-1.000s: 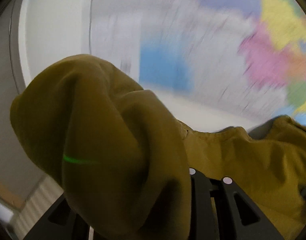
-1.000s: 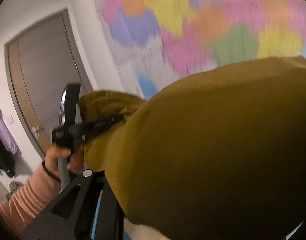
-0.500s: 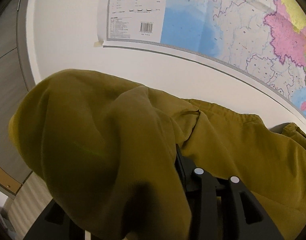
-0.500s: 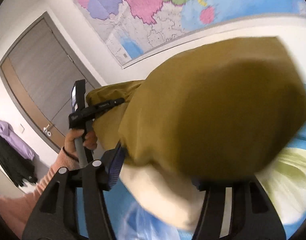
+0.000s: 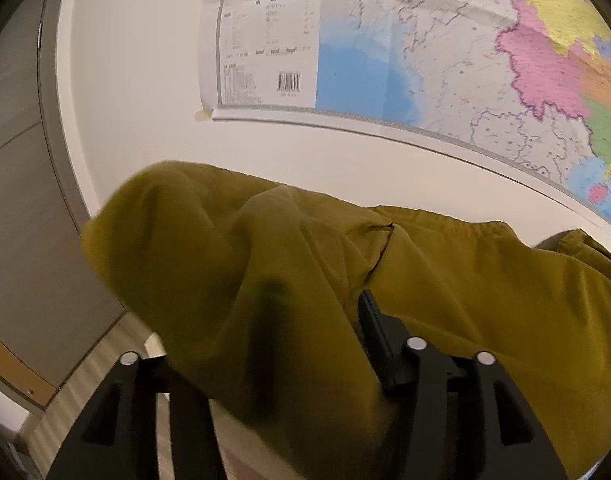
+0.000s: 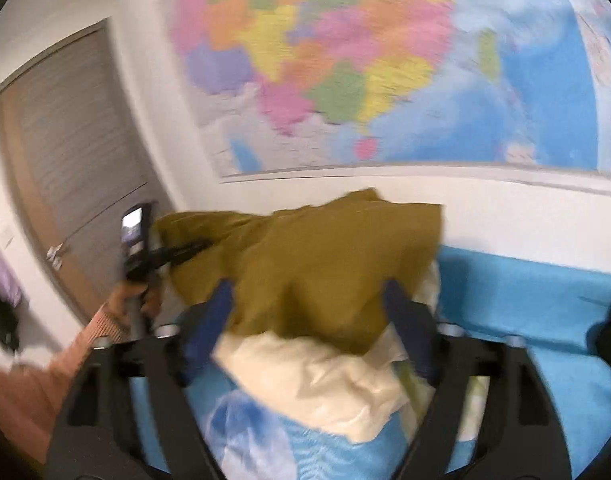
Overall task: Fold large clothes
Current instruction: 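Lower the shirt onto the cream and pink folded stack with both tools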
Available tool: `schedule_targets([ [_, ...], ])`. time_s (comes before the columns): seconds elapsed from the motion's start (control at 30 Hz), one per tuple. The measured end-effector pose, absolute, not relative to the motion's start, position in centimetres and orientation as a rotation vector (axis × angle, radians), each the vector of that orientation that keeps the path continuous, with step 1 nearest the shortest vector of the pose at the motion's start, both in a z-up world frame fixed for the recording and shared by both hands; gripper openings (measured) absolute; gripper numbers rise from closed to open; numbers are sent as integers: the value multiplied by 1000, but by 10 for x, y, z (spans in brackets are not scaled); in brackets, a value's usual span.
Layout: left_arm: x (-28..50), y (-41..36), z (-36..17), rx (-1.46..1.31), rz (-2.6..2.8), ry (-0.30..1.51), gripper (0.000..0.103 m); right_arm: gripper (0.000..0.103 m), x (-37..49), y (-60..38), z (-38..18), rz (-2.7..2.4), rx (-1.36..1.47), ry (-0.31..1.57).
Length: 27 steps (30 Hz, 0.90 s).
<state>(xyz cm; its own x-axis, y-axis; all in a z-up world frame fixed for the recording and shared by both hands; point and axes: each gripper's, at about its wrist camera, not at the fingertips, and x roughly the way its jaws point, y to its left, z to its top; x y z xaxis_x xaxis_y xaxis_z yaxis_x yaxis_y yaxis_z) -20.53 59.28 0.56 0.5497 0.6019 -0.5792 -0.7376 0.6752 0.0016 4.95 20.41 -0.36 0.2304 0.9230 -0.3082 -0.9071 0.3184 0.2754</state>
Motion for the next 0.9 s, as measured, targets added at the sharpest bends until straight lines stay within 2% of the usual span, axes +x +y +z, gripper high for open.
schedule_targets([
  [0.03, -207, 591, 7, -247, 808, 577, 60, 81, 58, 210, -6, 1260, 52, 486],
  [0.1, -211, 587, 10, -234, 818, 572, 60, 80, 71, 225, -14, 1270, 67, 537],
  [0.17, -215, 584, 14, -220, 826, 563, 64, 70, 82, 239, -21, 1257, 73, 570],
  [0.2, -217, 582, 17, -214, 834, 555, 67, 60, 87, 245, -25, 1274, 85, 596],
  [0.23, -220, 580, 21, -209, 844, 539, 67, 42, 92, 249, -28, 1309, 105, 622],
  [0.27, -225, 576, 26, -207, 850, 522, 68, 35, 92, 247, -33, 1325, 121, 633],
  [0.33, -235, 570, 35, -212, 862, 478, 76, 24, 96, 242, -41, 1346, 155, 655],
  [0.43, -247, 559, 50, -191, 890, 417, 81, 17, 97, 233, -59, 1358, 192, 741],
  [0.57, -243, 536, 59, -158, 784, 428, 81, 15, 78, 227, -73, 1352, 110, 777],
  [0.7, -219, 526, 49, -139, 707, 496, 81, 16, 62, 227, -56, 1335, -7, 738],
  [0.77, -212, 525, 39, -159, 689, 534, 81, 21, 49, 222, -40, 1263, -83, 662],
  [0.8, -208, 525, 33, -172, 682, 554, 80, 28, 45, 216, -31, 1216, -95, 611],
  [0.87, -202, 520, 26, -174, 662, 566, 80, 32, 35, 208, -13, 1205, -70, 513],
  [0.9, -199, 516, 25, -169, 653, 565, 80, 40, 33, 209, -9, 1219, -60, 498],
])
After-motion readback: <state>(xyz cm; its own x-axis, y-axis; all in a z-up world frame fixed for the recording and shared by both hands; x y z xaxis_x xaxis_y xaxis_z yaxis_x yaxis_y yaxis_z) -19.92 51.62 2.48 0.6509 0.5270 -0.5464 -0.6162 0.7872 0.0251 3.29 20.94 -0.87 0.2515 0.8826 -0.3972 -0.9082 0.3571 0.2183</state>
